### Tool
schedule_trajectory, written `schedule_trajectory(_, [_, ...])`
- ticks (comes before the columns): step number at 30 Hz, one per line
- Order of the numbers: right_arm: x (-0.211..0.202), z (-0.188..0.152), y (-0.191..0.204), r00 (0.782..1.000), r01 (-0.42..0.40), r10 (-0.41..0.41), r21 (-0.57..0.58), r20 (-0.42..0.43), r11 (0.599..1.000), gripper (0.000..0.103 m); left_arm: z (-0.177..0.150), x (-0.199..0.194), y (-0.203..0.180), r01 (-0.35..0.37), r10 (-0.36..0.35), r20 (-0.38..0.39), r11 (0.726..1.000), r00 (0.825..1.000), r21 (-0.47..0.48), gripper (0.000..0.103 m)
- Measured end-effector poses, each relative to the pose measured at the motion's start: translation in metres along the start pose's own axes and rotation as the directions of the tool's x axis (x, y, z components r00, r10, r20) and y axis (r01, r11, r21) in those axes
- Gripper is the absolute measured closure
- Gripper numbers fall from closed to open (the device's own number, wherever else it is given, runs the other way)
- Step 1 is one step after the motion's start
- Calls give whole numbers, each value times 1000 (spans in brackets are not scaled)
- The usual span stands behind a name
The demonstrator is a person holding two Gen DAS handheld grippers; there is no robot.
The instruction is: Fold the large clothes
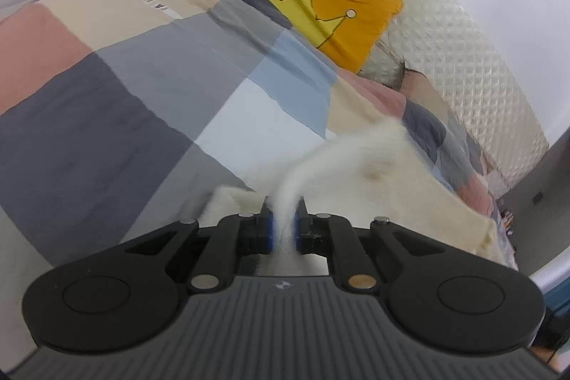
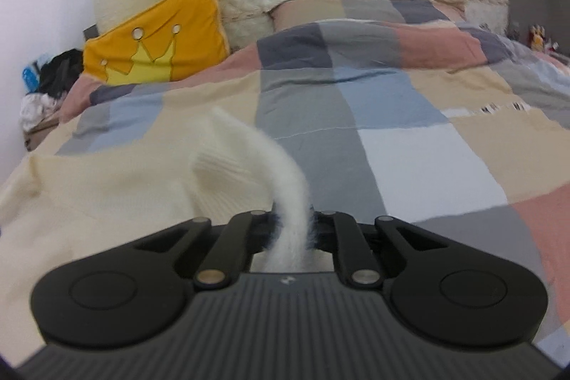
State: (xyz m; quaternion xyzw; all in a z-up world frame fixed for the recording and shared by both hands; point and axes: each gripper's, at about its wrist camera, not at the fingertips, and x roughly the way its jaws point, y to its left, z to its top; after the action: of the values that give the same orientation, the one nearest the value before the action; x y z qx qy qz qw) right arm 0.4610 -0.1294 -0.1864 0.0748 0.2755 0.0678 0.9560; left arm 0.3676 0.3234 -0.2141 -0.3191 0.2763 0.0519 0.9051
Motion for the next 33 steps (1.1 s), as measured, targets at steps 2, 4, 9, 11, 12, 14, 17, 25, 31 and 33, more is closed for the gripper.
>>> schedule_trajectory(2, [8,-4,-9,999,2,-1,40,-32,999,92,1,3,7,-3,3,-13,1000,1000,-22,91])
schedule_trajectory(4, [19,-8,-16,997,4,1,70,-71,998,92,-3,9,11,-22,21,-28,1000,999,-22,91])
schedule_trajectory(9, [39,-21,-23,989,14,0,93,-148,996,91,-14,34,28,-63,60,-84,998,995,-30,91])
schedule_trajectory(11, [42,-24,-22,988,17,-4,83,-154,996,91,-13,37,30,-59,56,-93,998,994,-31,91])
schedule_trajectory(12, [42,-25,-22,988,16,-3,82,-156,996,91,-13,38,29,-59,56,-97,998,994,-24,91])
schedule_trajectory(14, [41,-27,-23,989,12,1,84,-150,996,91,-13,38,29,-54,52,-101,998,994,-16,91])
schedule_trajectory(17, [35,-26,-24,991,-8,21,101,-131,995,89,-12,35,23,-38,40,-110,999,993,14,88])
schedule_trajectory(25, [-5,-19,-9,996,-68,74,103,-59,992,59,-23,-11,-12,12,0,-65,984,998,179,40])
schedule_trajectory(31, [-55,-14,12,994,-114,112,104,17,988,28,-46,-62,-35,40,-32,-38,977,999,210,40])
schedule_trajectory(33, [-74,-15,19,989,-144,140,110,39,984,28,-58,-79,-45,36,-32,-20,970,999,239,40])
